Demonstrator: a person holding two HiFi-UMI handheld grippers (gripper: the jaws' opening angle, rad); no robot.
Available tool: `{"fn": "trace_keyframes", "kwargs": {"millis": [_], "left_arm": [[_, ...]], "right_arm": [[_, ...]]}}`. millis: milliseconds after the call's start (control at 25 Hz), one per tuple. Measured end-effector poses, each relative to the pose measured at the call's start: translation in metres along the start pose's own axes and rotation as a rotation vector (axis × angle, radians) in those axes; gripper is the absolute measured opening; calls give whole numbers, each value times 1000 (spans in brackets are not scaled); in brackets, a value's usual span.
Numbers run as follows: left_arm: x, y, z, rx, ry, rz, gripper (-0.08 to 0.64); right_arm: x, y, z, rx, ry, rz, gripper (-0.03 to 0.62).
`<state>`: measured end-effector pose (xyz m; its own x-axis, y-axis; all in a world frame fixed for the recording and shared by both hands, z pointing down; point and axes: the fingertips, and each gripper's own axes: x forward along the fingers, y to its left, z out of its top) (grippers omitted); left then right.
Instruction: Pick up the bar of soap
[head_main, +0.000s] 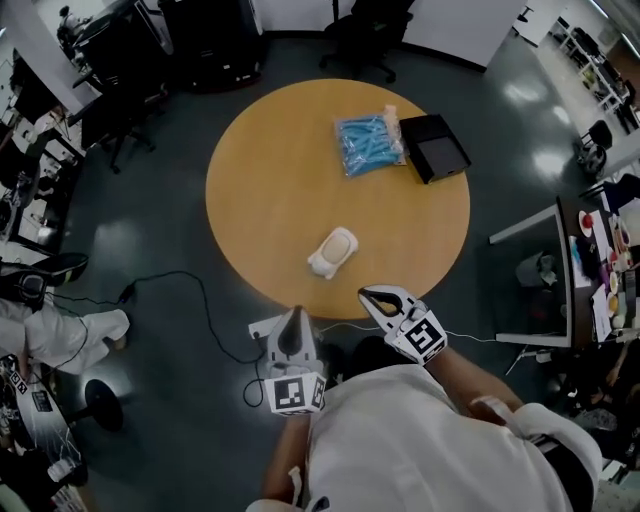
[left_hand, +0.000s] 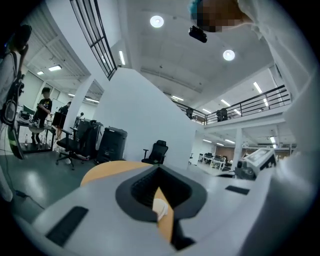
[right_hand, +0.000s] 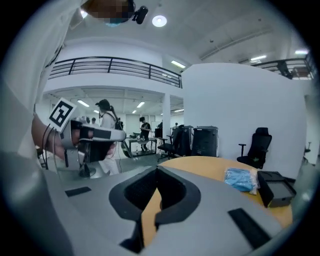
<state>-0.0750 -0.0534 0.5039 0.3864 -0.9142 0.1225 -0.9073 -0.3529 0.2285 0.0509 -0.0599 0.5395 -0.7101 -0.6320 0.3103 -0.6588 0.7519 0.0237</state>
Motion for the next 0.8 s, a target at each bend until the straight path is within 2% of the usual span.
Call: {"fn": "trace_keyframes", "kwargs": {"millis": [280,400,480,520,560,600,640,800], "left_arm": [[37,15,0,-25,25,-2,5],[42,13,-2,-55,27,-2,5],[46,12,-1,-47,23,-4,5],[47,14,0,-39,20,-3,5],[48,17,1,-37,19,4,5],[48,20,1,-42,18,16,5],[48,24,0,-51,17,29,5],[44,38,-1,-70,22,64,5]], "right_arm": [[51,-22,-45,-257,204,203,12],[71,-39,-72,-443,344,247,15],[85,-51,-90,-554,450,295,23],[93,-54,-99,-601,503,327,46],[100,-57,-109,-653,557,362,93],[106,-60,-122,-711,613,399,171],[111,-62,-135,-774,666,439,200],[133,-70,-170,-978,789,572,234]]}}
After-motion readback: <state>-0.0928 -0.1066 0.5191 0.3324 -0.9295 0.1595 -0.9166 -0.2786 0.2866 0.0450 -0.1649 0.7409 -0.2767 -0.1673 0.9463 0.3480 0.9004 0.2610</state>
